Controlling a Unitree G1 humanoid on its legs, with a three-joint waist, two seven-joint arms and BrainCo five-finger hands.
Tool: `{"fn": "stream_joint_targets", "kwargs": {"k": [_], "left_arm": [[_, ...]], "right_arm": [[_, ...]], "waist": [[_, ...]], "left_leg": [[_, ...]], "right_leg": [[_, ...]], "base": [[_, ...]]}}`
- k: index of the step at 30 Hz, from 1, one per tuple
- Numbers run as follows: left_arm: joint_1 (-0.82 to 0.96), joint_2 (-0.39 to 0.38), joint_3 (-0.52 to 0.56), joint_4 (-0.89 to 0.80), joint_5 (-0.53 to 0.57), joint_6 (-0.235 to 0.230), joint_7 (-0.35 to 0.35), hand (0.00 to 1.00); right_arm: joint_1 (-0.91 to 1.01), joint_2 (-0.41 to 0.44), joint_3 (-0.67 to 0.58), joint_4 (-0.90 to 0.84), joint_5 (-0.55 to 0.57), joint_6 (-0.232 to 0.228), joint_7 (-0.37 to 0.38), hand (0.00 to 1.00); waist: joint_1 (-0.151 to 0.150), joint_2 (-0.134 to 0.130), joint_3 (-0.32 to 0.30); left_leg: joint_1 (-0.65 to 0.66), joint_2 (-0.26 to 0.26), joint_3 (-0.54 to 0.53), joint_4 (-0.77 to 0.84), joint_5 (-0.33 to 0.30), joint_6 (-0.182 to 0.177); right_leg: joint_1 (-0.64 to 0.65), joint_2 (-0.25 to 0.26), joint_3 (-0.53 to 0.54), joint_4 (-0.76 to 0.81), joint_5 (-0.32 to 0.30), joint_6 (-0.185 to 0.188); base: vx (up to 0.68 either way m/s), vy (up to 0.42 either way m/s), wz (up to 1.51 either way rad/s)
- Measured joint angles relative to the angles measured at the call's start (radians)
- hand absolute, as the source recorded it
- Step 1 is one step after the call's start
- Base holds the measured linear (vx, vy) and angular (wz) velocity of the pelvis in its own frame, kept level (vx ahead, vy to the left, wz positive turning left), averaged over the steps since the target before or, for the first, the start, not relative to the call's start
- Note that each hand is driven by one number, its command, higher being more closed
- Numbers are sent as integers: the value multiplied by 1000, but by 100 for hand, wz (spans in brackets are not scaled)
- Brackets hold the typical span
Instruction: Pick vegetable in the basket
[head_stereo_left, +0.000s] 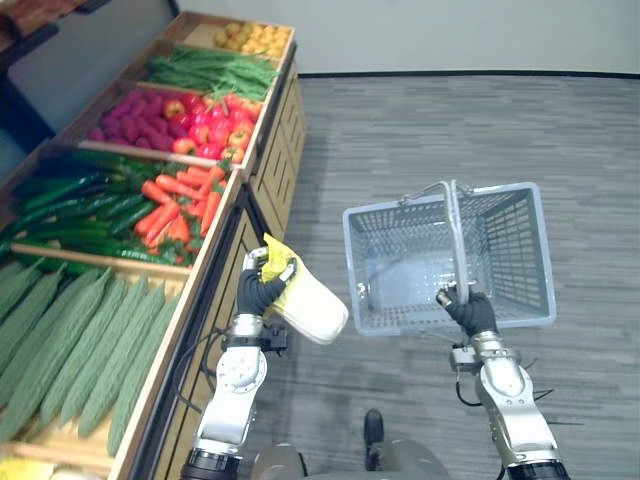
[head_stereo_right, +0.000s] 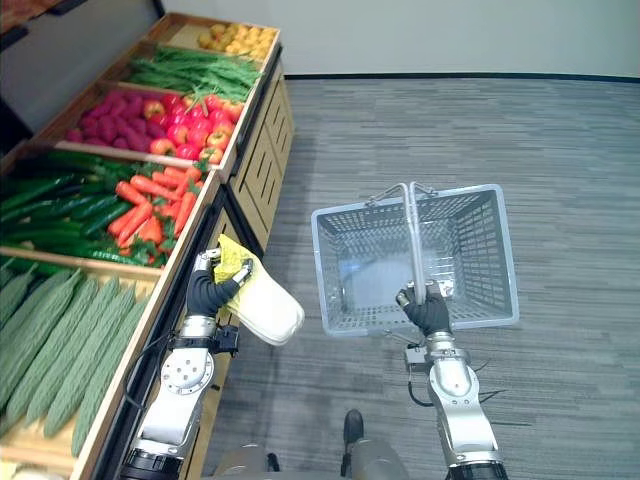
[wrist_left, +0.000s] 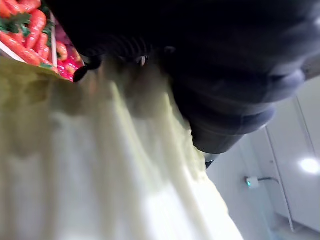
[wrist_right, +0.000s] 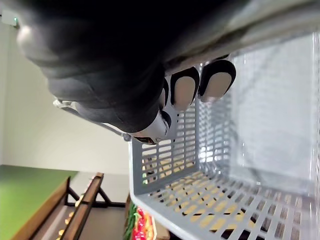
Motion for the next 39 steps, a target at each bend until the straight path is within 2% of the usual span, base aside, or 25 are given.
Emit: {"fn": "stream_joint_targets", "kwargs": {"k": [1,4,8,12,15,16,24,33,39], "left_arm": [[-27,11,-26,23,12,2,-7,100],[-76,29,-64,51,32,12,-15,100],[-147,48,-116,116,85,21,-29,100],[-194,51,-176,206,164,35,-50,100],[-212,49,-207,291,215,48,-52,100],[-219,48,-211,318,228,58,-59,0],[-225,49,-220,423,295,97,-70,0],[-229,28,-231,418,297,101,-70,0],[-143,-2,-218,283,199,85,-70,0]], "right_arm": [[19,7,-1,0,18,0,11,100],[36,7,14,0,61,13,37,100],[46,6,56,-6,112,27,97,100],[67,6,101,-51,154,27,129,100],[71,9,143,-75,189,27,144,100],[73,10,160,-80,208,27,146,100],[134,15,237,-104,346,30,187,100],[141,18,254,-111,344,34,205,100],[162,53,214,-111,283,44,159,100]], "waist": [[-2,-9,-3],[-6,-10,-4],[-20,-11,-4],[-32,-15,-5],[-51,-16,-5],[-54,-18,-5],[-53,-48,-2],[-53,-51,-3],[-50,-52,-4]], "left_leg": [[18,-17,21,-35,8,12],[60,-42,60,-85,20,29],[100,-55,91,-137,21,31],[113,-58,110,-161,21,31],[127,-59,123,-180,21,31],[131,-60,130,-184,21,32],[134,-59,142,-193,21,32],[131,-63,138,-204,23,34],[142,-74,117,-212,28,43]], "right_leg": [[-1,-16,17,-8,4,11],[-7,-32,55,-8,1,33],[-8,-37,87,-8,-5,43],[-8,-43,113,-23,-4,45],[-7,-41,128,-27,-4,46],[-8,-39,134,-28,-4,46],[-13,-37,146,-32,-4,46],[-19,-41,135,-32,-4,46],[-1,-52,115,-32,-11,57]], "base": [[114,174,-28],[113,148,-30],[67,92,-23],[38,57,-15],[21,27,-15],[5,25,-14],[-9,4,-4],[-4,0,1],[-31,2,11]]}}
